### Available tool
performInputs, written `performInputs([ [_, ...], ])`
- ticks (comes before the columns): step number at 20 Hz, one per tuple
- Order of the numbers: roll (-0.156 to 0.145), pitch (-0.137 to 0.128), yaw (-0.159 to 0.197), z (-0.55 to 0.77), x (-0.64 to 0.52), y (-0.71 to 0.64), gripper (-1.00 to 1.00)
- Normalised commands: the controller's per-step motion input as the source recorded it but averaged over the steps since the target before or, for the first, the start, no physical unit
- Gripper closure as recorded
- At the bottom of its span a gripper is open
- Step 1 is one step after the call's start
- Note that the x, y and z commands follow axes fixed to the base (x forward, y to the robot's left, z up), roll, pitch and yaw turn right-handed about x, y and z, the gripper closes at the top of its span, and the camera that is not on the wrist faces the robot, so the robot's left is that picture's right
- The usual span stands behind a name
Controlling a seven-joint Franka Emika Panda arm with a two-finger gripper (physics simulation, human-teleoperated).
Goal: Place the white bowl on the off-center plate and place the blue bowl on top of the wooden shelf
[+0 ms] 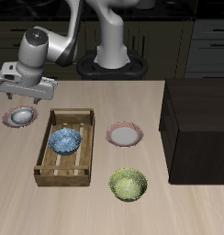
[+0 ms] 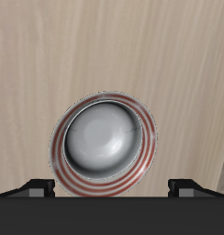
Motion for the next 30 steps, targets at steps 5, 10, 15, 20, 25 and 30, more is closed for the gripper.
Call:
performInputs([
  [5,0.031,-0.048,-0.012,0.36,0.0,0.21,-1.0],
  [10,0.046,-0.051,0.003,0.44,0.02,0.26,-1.0],
  [15,-0.018,-0.021,-0.036,0.41,0.03,0.11,-1.0],
  [20,-0.009,-0.035,-0.02,0.36,-0.04,0.08,-1.0],
  [25,0.011,-0.041,0.001,0.42,-0.02,0.18,-1.0],
  [30,0.023,-0.023,0.011,0.2,0.01,0.11,-1.0],
])
